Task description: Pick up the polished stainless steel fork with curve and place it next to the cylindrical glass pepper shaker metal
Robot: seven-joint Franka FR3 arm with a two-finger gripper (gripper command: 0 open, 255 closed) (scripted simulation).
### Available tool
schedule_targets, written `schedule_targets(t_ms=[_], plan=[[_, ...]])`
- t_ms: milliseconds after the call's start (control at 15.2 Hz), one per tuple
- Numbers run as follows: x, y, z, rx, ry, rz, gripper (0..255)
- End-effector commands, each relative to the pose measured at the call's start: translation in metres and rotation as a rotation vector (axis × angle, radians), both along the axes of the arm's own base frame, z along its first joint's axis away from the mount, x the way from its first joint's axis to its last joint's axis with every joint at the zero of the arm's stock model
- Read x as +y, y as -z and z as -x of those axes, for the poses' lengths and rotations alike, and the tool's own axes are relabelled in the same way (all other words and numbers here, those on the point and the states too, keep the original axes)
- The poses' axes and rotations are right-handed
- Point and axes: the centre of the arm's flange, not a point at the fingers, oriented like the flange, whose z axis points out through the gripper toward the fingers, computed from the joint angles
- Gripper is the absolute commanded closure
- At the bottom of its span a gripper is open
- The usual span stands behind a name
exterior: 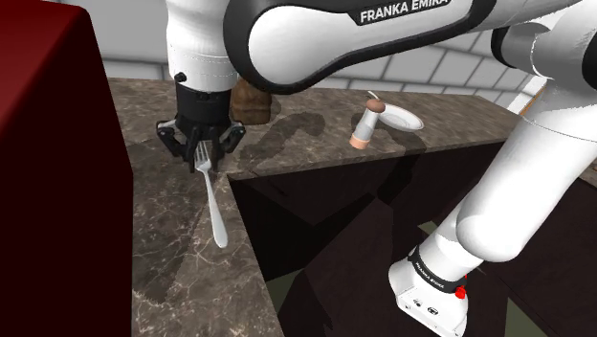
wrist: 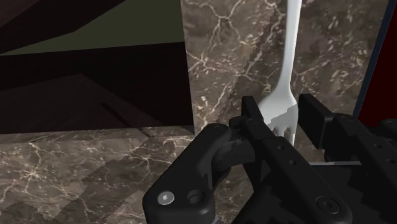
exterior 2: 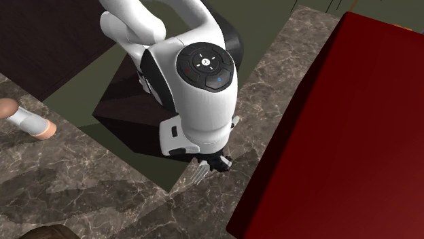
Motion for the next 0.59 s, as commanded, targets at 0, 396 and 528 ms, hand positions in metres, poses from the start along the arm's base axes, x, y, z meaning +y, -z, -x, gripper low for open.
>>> schedule_targets(t_ms=[0, 396, 528], plan=[[-0.001, -0.010, 0.000, 0.001, 0.000, 0.000, 255], [-0.001, -0.042, 0.000, 0.001, 0.000, 0.000, 255], [-0.001, -0.053, 0.000, 0.001, 0.000, 0.000, 255]])
